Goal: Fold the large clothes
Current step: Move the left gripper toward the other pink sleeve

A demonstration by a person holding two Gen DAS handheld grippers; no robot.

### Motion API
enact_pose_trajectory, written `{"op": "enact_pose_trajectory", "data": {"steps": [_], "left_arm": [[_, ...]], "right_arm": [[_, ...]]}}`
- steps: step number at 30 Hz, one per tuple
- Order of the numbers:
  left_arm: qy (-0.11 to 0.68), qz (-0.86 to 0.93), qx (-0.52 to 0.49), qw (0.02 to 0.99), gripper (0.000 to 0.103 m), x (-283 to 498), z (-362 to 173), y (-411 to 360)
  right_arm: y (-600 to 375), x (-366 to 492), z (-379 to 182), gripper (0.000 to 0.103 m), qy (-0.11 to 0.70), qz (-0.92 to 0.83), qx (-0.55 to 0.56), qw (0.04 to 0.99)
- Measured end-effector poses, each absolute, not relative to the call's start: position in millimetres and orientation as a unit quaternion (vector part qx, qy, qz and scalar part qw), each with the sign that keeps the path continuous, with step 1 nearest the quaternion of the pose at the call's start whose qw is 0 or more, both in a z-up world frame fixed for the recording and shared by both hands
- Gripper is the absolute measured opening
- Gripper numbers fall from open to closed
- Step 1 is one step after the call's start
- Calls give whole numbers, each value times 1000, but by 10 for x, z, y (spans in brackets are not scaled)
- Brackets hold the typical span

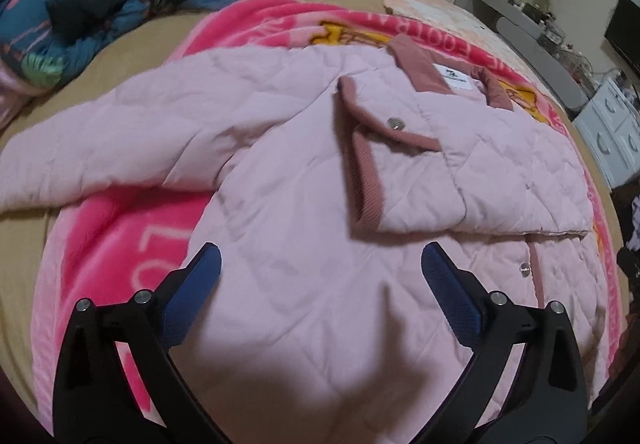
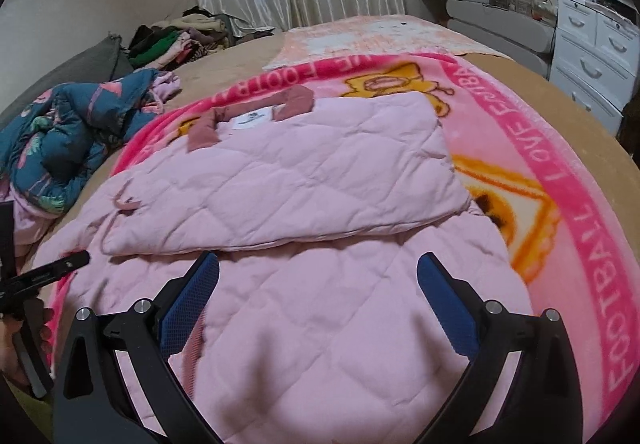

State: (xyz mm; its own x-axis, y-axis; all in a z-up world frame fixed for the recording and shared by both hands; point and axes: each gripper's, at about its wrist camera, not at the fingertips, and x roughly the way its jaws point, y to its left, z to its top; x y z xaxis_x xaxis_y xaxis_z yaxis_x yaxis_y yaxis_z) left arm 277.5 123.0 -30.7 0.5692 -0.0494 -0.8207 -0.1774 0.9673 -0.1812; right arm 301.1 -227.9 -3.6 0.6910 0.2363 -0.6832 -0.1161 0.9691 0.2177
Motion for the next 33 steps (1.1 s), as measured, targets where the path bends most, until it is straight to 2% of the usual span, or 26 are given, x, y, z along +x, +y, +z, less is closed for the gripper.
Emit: {"op": "enact_pose_trajectory", "data": {"steps": [21, 33], "left_arm": [[420, 59, -173, 889, 94, 2354, 144, 1904], [400, 122, -182, 890, 94, 2252, 200, 2412]], "right_arm": [[-1071, 2982, 375, 99, 358, 185, 36, 914], [-344, 3047, 519, 99, 357, 240, 9, 903]]}}
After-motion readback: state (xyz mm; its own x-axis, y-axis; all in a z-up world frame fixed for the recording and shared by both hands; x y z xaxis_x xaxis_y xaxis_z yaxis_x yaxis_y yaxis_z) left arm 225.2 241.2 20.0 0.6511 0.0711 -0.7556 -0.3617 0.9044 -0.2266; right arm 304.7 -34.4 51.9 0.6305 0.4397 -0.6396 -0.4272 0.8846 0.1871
